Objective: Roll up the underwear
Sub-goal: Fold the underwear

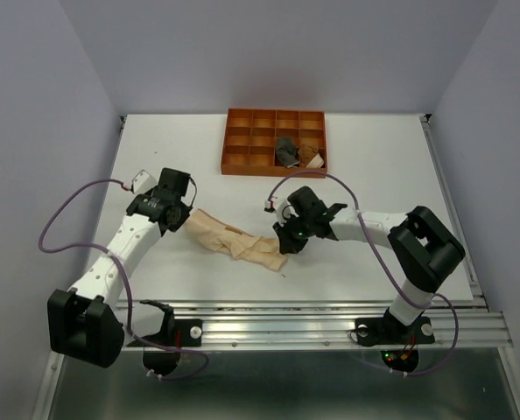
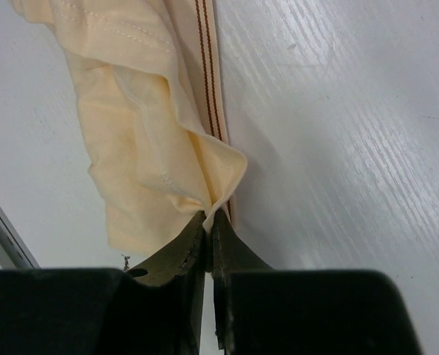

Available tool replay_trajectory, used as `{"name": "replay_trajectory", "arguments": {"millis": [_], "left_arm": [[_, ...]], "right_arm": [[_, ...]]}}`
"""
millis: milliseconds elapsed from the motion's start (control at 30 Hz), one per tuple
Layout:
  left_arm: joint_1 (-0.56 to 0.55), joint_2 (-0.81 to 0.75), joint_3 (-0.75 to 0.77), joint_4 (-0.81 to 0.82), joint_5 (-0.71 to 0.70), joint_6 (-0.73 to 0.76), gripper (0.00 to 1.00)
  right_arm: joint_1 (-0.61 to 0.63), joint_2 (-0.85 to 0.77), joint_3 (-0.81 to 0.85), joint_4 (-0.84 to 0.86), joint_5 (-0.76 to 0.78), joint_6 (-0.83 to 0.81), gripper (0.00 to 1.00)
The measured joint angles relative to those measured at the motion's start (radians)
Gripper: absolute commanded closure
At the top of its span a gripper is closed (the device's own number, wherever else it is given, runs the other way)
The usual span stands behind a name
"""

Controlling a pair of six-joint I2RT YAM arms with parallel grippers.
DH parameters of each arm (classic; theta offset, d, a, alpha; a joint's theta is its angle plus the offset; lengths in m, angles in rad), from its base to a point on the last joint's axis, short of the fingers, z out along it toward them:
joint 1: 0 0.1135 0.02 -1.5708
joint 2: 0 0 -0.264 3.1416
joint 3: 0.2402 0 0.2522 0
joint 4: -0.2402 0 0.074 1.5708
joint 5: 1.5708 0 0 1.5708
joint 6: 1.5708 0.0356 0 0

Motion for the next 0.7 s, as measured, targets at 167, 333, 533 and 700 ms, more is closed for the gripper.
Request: {"name": "replay_trajectory", "arguments": {"millis": [167,333,533,700], "left_arm": [[0.0,0.122,0.127,0.058,-0.014,0.018,1.0],[0.0,0.235,0.182,0.105,-0.023,0.036,1.0],[0.0,0.358,0.255,0.12,-0.045,0.047,1.0],[0.0,0.466,0.298,0.136,-0.055,0.055,1.0]], "right_arm": [[0.0,0.013,0.019,-0.018,0.001,-0.007,0.91],[0.0,0.04,0.045,-0.026,0.0,-0.016,0.91],[0.003,0.068,0.079,-0.041,-0.005,-0.019,0.91],[0.005,0.08,0.092,-0.041,-0.013,-0.02,0.91]]}}
